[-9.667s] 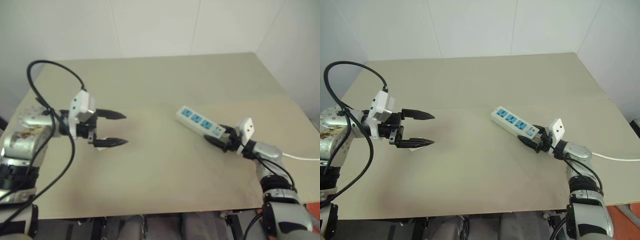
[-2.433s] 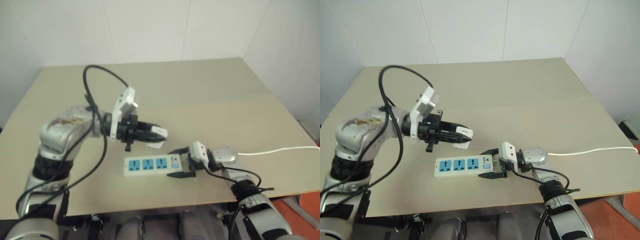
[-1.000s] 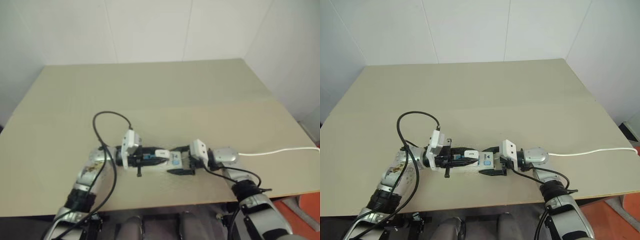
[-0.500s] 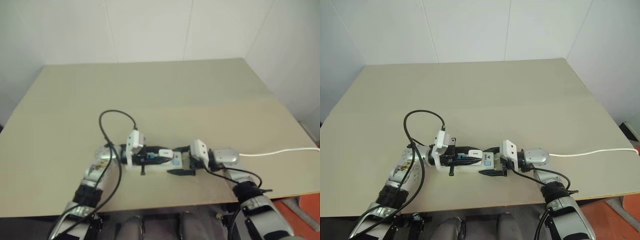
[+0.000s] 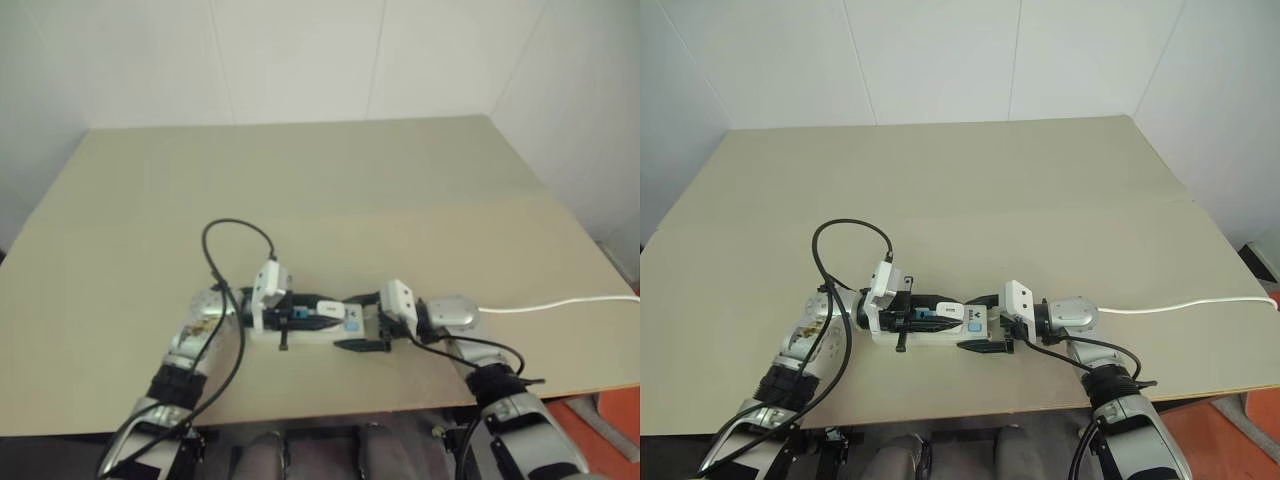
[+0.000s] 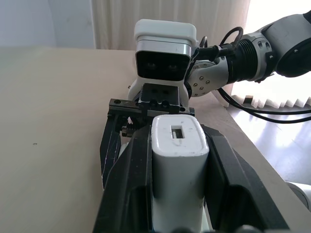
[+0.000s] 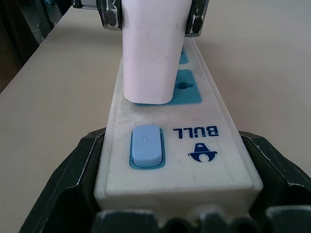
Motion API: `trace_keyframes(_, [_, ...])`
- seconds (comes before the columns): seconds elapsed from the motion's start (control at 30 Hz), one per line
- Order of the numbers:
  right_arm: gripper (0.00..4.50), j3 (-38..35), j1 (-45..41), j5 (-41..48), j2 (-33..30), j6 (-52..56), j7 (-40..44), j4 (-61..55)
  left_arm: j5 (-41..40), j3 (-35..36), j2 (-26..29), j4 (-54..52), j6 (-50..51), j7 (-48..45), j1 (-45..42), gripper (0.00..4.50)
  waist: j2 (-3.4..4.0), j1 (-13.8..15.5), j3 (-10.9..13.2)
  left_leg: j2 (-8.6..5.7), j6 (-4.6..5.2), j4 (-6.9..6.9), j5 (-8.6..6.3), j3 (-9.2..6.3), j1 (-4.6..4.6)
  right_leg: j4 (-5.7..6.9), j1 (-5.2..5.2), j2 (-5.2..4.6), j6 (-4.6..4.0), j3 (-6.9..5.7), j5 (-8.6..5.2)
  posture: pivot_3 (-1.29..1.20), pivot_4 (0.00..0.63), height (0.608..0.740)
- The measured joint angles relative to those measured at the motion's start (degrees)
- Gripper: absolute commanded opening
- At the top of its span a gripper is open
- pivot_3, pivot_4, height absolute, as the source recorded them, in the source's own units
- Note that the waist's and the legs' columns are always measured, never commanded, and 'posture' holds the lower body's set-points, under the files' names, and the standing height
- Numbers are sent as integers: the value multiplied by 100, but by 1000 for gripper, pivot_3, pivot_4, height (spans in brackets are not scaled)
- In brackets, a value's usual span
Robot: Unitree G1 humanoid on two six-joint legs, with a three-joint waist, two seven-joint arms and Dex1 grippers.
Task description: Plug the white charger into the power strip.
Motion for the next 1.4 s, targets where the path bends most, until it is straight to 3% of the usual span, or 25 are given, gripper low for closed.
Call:
trace_keyframes(0.83, [3433, 64, 15, 6, -5, 93, -34, -101, 2, -16, 235, -165, -388, 60, 299, 1019, 1, -16, -1, 17, 0, -26, 0, 0, 3, -21, -4, 19, -1, 3, 0, 0, 150, 740])
trace_keyframes(1.4, [3433, 88, -30, 11, -18, 103, -32, -45, 32, -327, 365, 349, -873, -105, -52, 1019, 16, -4, -11, 18, 0, -26, 0, 0, 7, -20, 1, 23, -4, 4, 2, 0, 150, 740])
